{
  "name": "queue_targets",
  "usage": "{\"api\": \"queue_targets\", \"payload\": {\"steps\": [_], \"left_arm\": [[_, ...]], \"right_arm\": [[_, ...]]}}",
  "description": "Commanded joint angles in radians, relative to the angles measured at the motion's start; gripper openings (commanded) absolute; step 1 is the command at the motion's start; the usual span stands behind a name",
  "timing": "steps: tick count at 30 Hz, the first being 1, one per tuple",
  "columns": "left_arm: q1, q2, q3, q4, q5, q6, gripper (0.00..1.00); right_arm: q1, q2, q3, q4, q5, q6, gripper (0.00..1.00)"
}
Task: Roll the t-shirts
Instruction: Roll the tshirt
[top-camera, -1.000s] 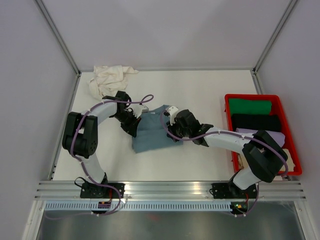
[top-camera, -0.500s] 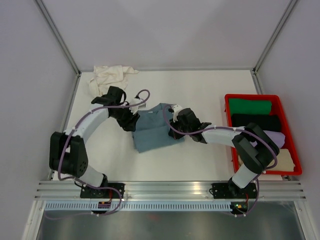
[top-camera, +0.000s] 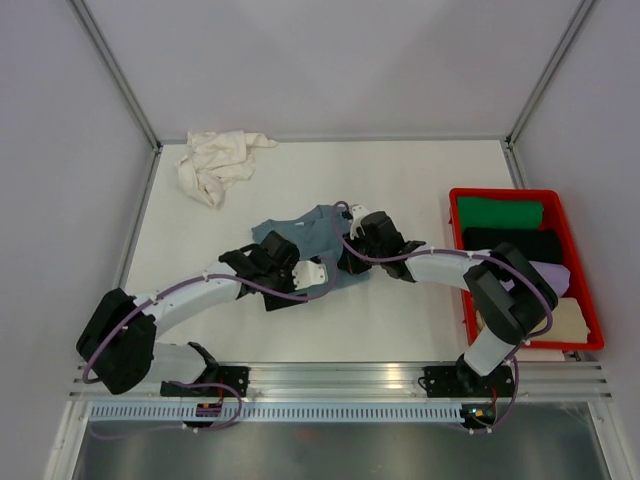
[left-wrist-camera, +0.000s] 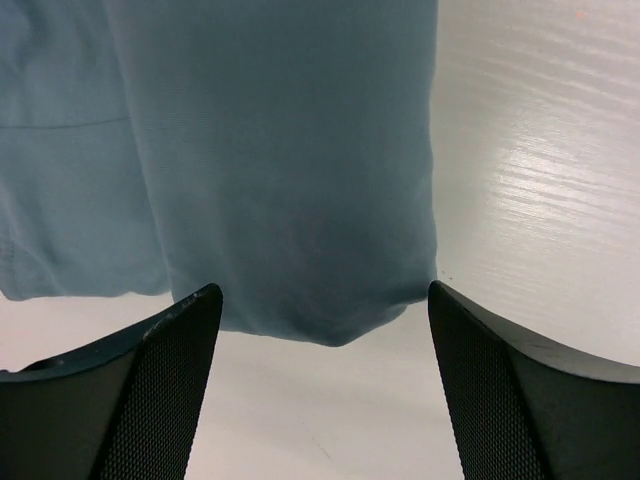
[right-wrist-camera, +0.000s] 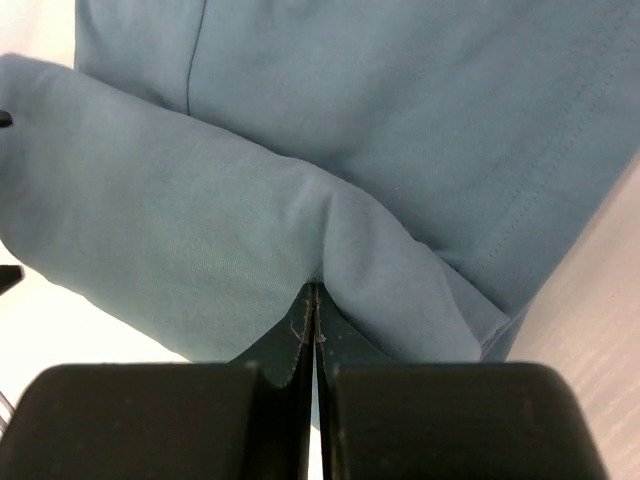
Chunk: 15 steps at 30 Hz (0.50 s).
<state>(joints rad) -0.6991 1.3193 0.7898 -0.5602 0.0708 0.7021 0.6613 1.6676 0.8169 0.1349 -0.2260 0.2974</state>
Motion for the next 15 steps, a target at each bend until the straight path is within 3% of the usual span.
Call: {"api": "queue_targets", "payload": {"steps": [1,4,13,15], "left_arm": [[-0.049,0.018,-0.032,0.152,-0.132,0.045,0.88],[-0.063,0.059,-0.049,0.18,-0.131,0.039,0.88],[-0.066,0.057,-0.06,0.108,0.049,-0.035,0.89],[-0.068,0.049,-0.041,0.091,0.096,-0.047,0.97]], "right_arm": [[-0.028,0.008,0.007,0.04,-0.042,0.035,0.01],[-0.028,0.003,0.002,0.039,-0.045,0.039,0.01],[-0.031,0.001,0.008,0.025,-0.038,0.037,0.03],[-0.031,0.006,0.008,0.025,-0.038,0.036,0.03]]}}
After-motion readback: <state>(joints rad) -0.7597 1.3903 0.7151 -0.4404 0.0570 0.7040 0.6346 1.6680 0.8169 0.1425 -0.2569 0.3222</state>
